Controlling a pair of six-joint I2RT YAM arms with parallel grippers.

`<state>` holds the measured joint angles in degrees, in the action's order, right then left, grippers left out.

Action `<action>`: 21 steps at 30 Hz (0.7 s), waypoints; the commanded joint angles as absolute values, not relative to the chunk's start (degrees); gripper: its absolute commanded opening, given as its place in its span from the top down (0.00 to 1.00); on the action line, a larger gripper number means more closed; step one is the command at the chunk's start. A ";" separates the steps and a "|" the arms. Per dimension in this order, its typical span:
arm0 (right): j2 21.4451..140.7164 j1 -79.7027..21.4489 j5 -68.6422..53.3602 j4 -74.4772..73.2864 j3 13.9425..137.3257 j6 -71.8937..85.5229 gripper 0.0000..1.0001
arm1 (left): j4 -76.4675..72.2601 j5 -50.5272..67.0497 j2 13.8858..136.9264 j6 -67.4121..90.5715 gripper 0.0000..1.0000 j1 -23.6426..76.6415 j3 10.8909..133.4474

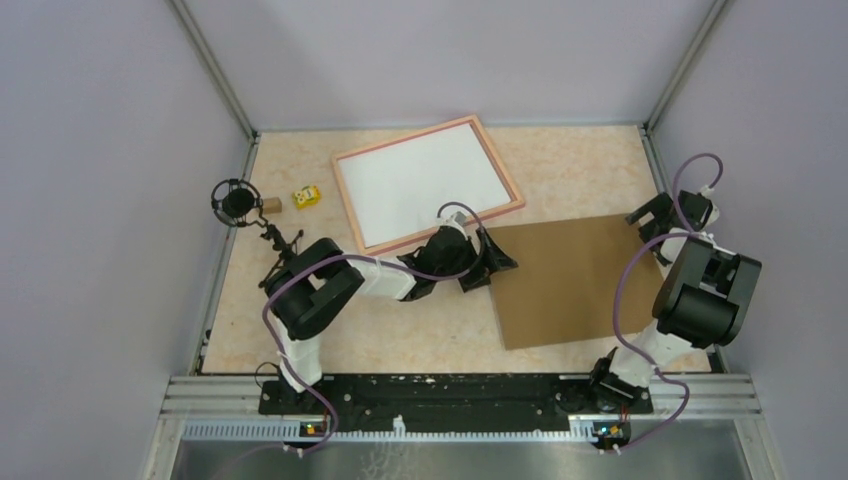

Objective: Put the photo into the frame

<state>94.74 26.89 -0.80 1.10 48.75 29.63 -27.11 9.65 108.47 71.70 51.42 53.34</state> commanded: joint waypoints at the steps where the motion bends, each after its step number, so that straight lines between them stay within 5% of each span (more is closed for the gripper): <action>1: 95.47 26.76 -6.75 2.83 47.53 31.61 0.01 | -38.65 10.76 101.37 73.30 0.07 49.99 52.28; 9: 95.00 26.73 -10.27 5.88 46.66 32.66 0.01 | -43.53 11.66 97.79 73.58 0.19 48.71 51.13; 17: 94.26 26.72 -11.72 7.34 46.10 33.06 0.01 | -43.30 15.15 103.10 76.37 0.47 48.22 53.58; 21: 94.39 26.72 -12.44 7.90 46.07 33.18 0.01 | -41.54 15.10 104.57 75.34 0.54 48.21 55.19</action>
